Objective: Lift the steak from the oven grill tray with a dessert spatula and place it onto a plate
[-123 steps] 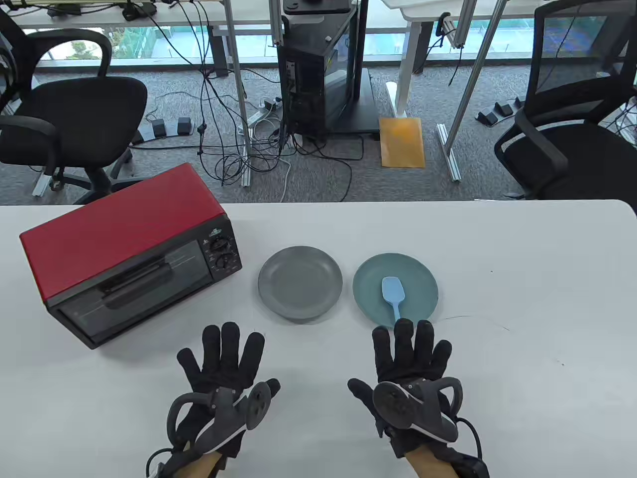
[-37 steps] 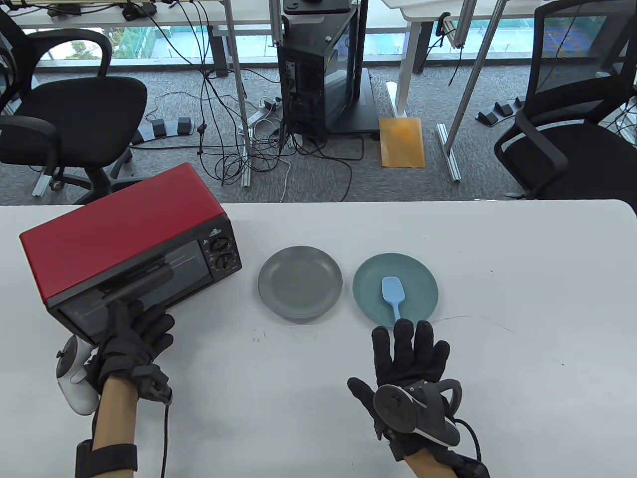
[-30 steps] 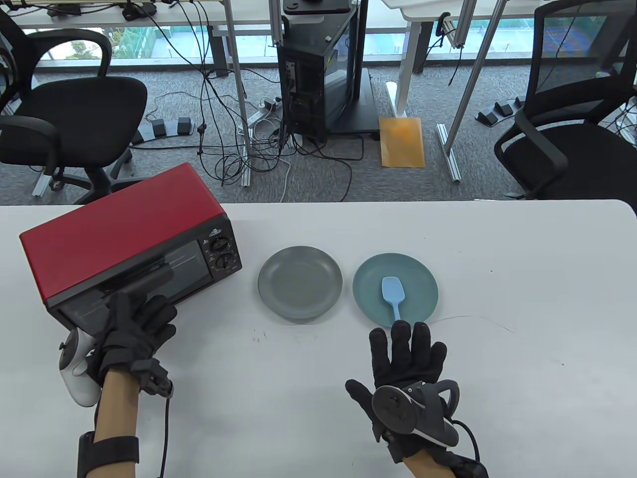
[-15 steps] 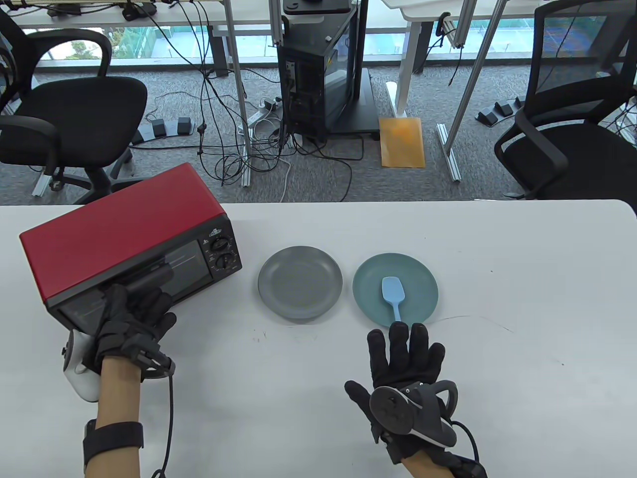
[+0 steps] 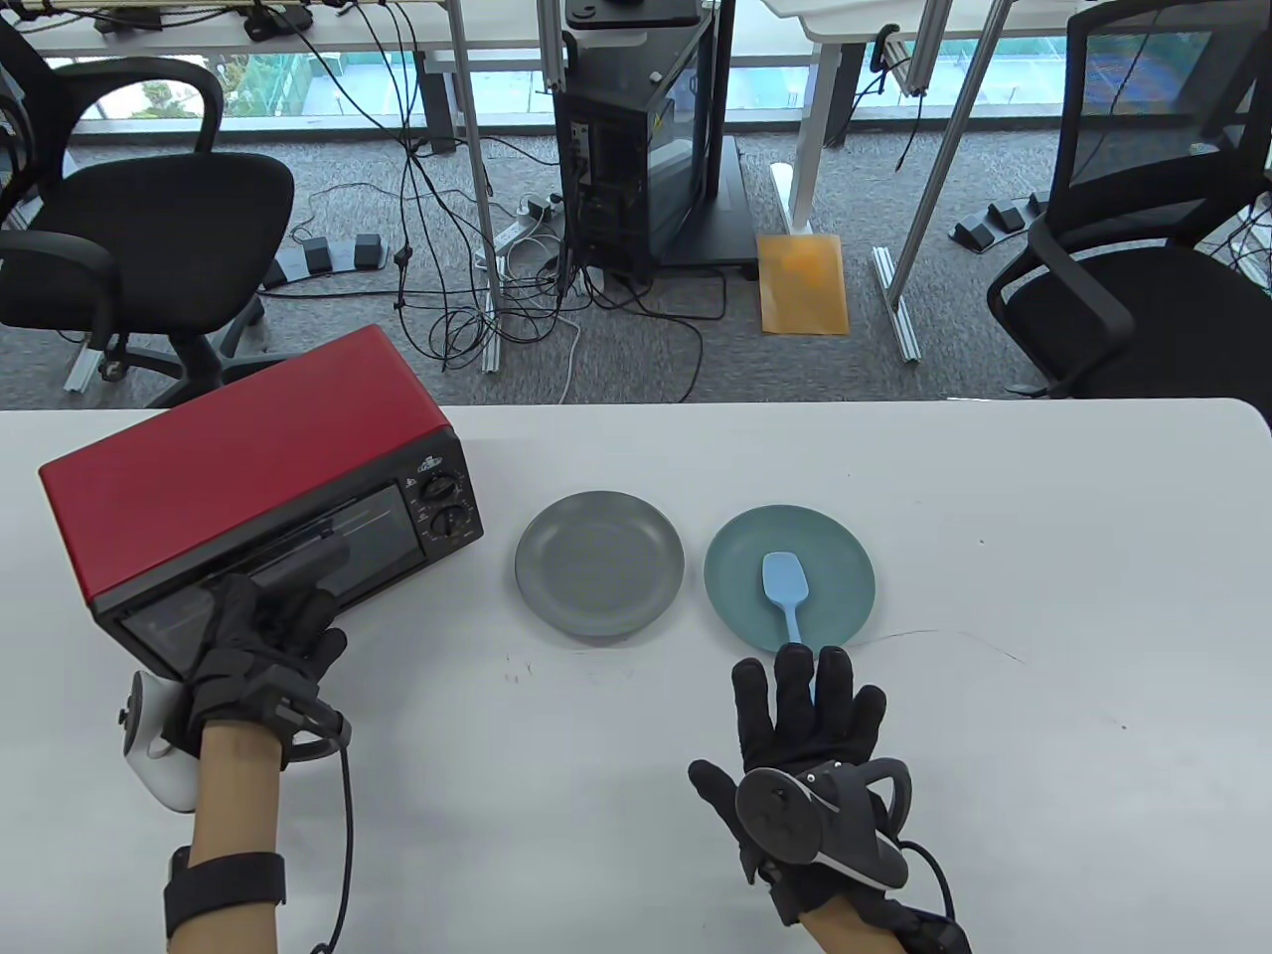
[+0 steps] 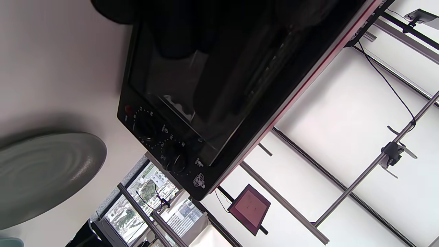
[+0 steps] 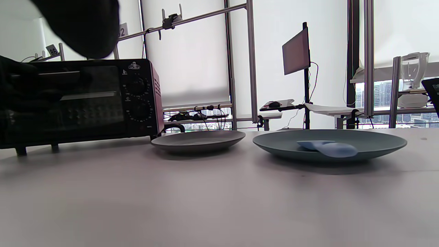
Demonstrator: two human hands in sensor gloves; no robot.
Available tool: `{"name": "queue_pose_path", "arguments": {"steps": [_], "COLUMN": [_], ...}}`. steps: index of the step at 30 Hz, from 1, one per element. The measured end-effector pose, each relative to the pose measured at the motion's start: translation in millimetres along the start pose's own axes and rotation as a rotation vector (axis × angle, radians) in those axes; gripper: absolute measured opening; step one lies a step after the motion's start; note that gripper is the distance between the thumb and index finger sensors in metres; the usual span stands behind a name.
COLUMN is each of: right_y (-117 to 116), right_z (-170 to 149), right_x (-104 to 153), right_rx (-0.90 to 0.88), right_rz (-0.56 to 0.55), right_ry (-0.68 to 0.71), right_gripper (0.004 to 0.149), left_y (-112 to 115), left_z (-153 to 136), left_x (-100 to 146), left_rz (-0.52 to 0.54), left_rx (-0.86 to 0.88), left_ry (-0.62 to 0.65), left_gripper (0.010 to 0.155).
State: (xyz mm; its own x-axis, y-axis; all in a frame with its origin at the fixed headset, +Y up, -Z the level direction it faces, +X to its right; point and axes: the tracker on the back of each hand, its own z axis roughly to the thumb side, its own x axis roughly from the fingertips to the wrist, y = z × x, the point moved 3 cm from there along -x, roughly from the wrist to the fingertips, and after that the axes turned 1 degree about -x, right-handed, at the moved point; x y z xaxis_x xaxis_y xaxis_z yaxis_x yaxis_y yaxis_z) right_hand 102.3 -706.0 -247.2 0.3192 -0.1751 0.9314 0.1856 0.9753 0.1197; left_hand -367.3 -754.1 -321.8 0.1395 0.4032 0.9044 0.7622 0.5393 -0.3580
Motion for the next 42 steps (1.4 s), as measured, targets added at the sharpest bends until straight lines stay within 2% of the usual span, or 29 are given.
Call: {"name": "queue_pose_path", "arguments": {"steps": [14, 23, 30, 37, 42], "right_y": [1.9, 3.9, 4.6, 6.4, 7.5], "right_z": [1.5, 4.3, 6.5, 8.1, 9.3], "right_x": [0.7, 2.4, 4.0, 5.9, 6.9], "right_rx": [-0.007, -0.014, -0.017, -0.021, -0.024], "right_rz": [-0.009, -0.023, -0.03, -0.043, -0.049], "right_ry": [0.005, 0.016, 0.025, 0.03, 0.033], "right_gripper": [0.1, 0.099, 0.099, 0.099, 0.099], "left_y": [-6.0, -7.7, -9.0, -9.5, -6.4], "left_z": [-18.4, -35.5, -53.0, -68.4, -84.4], "left_x": [16.9, 34.4, 46.1, 54.0, 59.5], "left_rz": [0.002, 0.01, 0.032, 0.019, -0.008], "left_rx": [-0.07, -0.123, -0.235, -0.238, -0.219], "left_ry": [-0.021, -0.049, -0.058, -0.111, -0.192], "left_gripper": [0.049, 0.064, 0.07, 0.07, 0.062]}}
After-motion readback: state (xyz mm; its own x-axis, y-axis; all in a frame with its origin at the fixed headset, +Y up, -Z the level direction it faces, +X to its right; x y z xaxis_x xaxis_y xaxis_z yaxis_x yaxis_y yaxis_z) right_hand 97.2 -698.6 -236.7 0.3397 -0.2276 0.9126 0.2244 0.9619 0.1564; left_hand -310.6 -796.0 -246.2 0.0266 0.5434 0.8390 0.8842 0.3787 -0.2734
